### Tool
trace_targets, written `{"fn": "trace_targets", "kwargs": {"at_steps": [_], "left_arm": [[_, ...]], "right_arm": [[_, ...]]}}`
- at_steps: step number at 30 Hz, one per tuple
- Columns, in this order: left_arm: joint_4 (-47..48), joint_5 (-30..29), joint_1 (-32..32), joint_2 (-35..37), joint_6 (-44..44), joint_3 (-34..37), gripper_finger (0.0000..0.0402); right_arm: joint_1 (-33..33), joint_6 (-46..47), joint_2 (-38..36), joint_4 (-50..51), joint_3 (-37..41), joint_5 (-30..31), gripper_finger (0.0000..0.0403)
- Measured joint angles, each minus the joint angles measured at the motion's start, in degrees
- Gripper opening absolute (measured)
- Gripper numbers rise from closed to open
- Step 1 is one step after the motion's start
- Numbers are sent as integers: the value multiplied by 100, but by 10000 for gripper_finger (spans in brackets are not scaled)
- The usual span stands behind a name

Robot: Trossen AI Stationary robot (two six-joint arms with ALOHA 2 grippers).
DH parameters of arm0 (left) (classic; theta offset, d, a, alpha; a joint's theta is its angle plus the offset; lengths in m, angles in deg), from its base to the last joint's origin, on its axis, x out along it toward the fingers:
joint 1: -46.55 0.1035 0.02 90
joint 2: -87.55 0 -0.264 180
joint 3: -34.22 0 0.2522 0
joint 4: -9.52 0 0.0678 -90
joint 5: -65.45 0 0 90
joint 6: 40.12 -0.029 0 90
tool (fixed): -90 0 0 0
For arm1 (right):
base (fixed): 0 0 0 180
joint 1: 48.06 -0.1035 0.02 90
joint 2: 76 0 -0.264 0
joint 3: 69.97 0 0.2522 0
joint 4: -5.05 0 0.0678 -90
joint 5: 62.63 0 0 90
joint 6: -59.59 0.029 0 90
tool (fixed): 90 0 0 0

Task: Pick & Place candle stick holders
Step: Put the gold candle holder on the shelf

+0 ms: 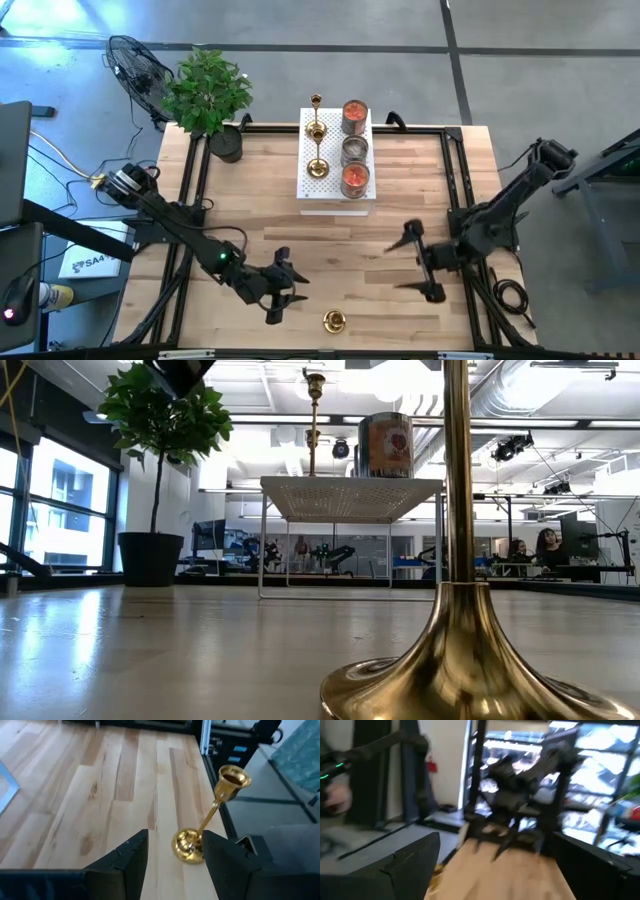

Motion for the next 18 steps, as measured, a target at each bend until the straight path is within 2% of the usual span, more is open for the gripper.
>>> {"fn": "trace_targets", "kwargs": {"at_steps": [8,14,18], "left_arm": [[377,-173,0,280,-25,-2,182],[382,-239,2,292,-29,-2,182],[383,-238,2,292,-18,-2,182]], "right_arm": [[-499,1418,1411,-362,0,241,347],[-529,2157,2271,-1051,0,257,350],[-468,2484,2699,-1075,-202,205,350]]}}
